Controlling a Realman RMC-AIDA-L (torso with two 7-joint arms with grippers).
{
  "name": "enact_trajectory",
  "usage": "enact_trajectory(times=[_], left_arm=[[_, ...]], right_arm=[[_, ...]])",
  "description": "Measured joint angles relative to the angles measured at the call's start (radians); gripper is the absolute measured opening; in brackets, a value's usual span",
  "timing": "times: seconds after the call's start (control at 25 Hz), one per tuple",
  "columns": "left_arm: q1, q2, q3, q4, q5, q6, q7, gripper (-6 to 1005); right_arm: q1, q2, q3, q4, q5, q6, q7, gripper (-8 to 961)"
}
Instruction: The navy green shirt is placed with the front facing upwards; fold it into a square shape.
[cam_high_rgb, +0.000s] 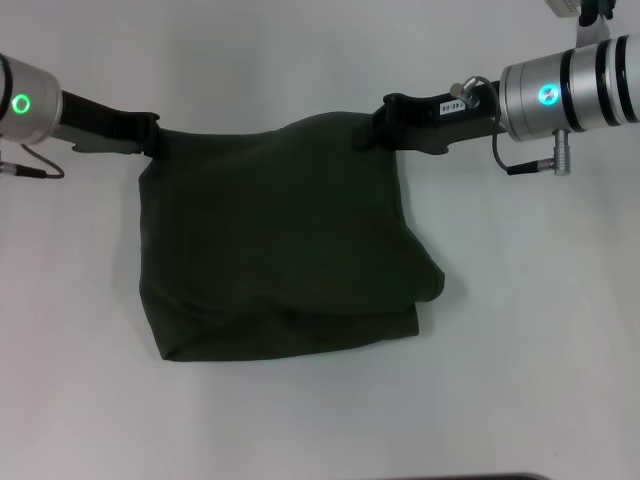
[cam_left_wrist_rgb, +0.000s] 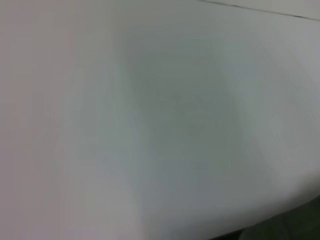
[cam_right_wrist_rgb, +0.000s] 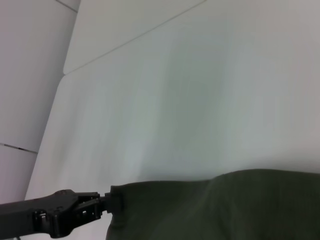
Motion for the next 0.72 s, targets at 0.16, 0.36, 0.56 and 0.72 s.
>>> enact_trajectory(times=[0.16, 0.36, 0.56, 0.72], left_arm=[[0.005, 0.012, 0.000, 0.000, 0.004, -0.003, -0.010, 51], [0.009, 0.022, -0.003, 0.000, 0.006, -0.009, -0.018, 21], [0.010, 0.022, -0.003, 0.004, 0.009, -0.029, -0.019, 49], [0.011, 0.021, -0.003, 0.008, 0.011, -0.041, -0.015, 70]], right_arm=[[0.000, 0.001, 0.000, 0.001, -0.002, 0.000, -0.001, 2], [0.000, 0.002, 0.000, 0.003, -0.002, 0.000, -0.001, 2], [0.000, 0.003, 0.000, 0.003, -0.002, -0.001, -0.001, 2], [-0.002, 0.003, 0.000, 0.004, -0.002, -0.001, -0.001, 2]])
